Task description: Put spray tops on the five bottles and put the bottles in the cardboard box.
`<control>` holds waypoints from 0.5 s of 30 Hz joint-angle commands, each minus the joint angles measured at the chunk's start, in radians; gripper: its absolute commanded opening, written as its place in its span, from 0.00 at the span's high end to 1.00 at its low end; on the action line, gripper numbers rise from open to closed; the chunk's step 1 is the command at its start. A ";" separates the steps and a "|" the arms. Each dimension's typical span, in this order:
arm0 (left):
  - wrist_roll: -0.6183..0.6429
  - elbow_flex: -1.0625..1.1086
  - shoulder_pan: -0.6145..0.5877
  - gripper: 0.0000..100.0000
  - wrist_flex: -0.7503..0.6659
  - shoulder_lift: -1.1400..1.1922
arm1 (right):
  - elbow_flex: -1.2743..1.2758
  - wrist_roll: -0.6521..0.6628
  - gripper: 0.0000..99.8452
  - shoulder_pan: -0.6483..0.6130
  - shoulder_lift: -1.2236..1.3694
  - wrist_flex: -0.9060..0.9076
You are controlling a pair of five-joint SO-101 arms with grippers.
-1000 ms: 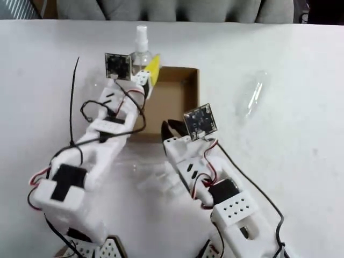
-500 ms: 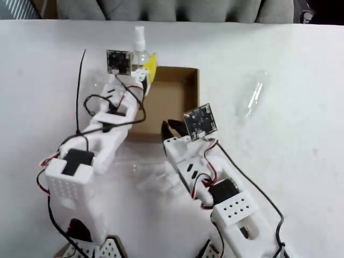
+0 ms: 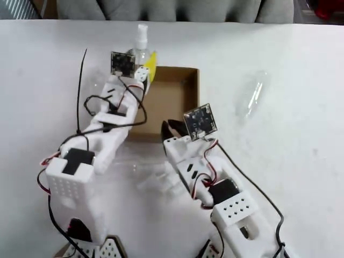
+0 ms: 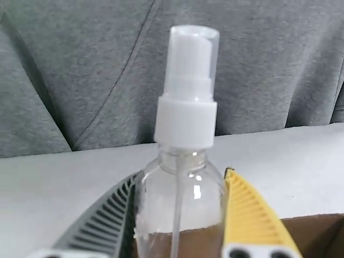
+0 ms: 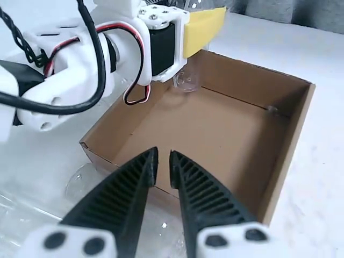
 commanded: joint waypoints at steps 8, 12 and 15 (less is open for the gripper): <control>-0.009 -0.041 -0.013 0.97 0.032 -0.015 | -0.060 0.002 0.98 0.010 -0.007 0.008; -0.003 -0.038 -0.013 0.91 0.035 -0.015 | -0.060 0.002 0.98 0.010 -0.007 0.008; 0.054 -0.034 -0.013 0.82 0.037 -0.015 | -0.060 0.002 0.98 0.010 -0.007 0.008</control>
